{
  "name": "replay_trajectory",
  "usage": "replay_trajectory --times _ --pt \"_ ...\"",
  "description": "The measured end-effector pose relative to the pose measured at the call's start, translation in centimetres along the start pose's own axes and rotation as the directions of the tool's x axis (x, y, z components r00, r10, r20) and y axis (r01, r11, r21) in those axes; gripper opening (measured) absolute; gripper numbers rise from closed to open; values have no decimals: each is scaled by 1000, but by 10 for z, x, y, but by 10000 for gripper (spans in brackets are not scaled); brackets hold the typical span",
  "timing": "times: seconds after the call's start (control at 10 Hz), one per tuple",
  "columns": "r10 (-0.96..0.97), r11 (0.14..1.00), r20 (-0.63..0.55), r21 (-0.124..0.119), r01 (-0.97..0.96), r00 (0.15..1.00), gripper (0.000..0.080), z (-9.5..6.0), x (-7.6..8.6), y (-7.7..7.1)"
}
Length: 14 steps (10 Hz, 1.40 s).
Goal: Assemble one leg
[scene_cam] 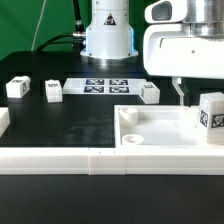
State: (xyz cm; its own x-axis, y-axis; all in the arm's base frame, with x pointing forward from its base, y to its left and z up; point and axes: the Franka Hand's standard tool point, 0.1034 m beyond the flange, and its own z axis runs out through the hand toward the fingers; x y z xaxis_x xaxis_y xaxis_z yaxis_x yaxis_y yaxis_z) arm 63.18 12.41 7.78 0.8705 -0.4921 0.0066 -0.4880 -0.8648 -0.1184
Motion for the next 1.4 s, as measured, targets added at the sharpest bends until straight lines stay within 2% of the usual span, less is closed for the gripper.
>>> replay_trajectory --times 0.2,0.5,0.7,0.8,1.0,1.1,1.2,1.4 --pt "-217 976 5 -10 217 976 649 2 3 -2" --pt "-483 875 15 -34 483 876 649 3 4 -4" --pt "-596 802 19 -33 596 803 649 2 6 -3" --pt "-597 802 19 -32 597 802 649 2 6 -3" --pt "-595 803 18 -32 595 804 402 2 6 -2" --pt "-594 803 17 -34 594 804 402 2 7 -2" --pt "-580 814 17 -34 580 815 292 2 8 -1" --pt "-563 825 16 -35 564 826 292 2 8 0"
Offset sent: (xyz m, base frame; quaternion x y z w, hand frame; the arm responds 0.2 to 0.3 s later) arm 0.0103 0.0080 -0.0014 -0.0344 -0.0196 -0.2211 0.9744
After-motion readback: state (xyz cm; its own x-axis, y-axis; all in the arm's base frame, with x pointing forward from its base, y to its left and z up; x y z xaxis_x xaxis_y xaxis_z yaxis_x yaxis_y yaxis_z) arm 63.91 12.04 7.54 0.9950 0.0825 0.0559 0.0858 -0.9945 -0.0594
